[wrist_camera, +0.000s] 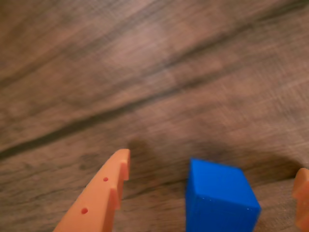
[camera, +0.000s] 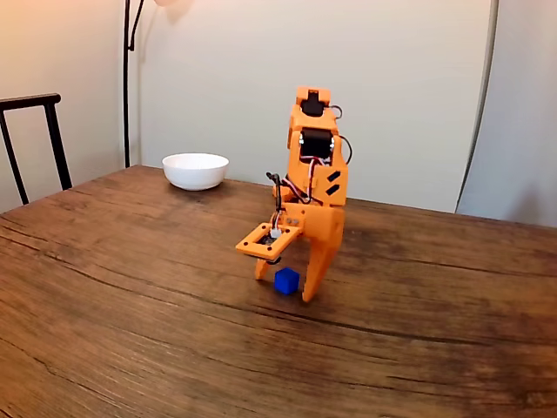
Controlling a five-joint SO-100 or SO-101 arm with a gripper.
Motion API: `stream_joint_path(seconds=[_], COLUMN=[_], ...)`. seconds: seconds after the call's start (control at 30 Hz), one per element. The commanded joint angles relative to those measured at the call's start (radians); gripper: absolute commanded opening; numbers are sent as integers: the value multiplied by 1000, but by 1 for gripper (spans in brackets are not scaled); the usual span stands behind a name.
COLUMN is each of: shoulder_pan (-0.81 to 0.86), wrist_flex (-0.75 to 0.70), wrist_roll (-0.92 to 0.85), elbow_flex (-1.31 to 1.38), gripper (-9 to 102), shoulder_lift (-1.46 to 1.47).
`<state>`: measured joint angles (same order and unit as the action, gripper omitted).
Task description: Grasp the cube and drop it in the bowl
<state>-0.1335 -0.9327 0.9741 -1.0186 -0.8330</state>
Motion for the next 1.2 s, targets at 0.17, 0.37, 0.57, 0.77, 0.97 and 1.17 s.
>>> stream_joint_path(seconds=[0.17,0.37,0.57,0.77,0.97,1.17], shoulder_pan=[-9,-3,0,3,6,-2], wrist_flex=[-264,-284,-284,-282,-270,-275], wrist_roll=[20,54,54,55,78,75], elbow_flex=[213,242,241,239,262,330], gripper=[45,45,45,45,45,45], shoulder_lift=[35,38,40,43,103,164])
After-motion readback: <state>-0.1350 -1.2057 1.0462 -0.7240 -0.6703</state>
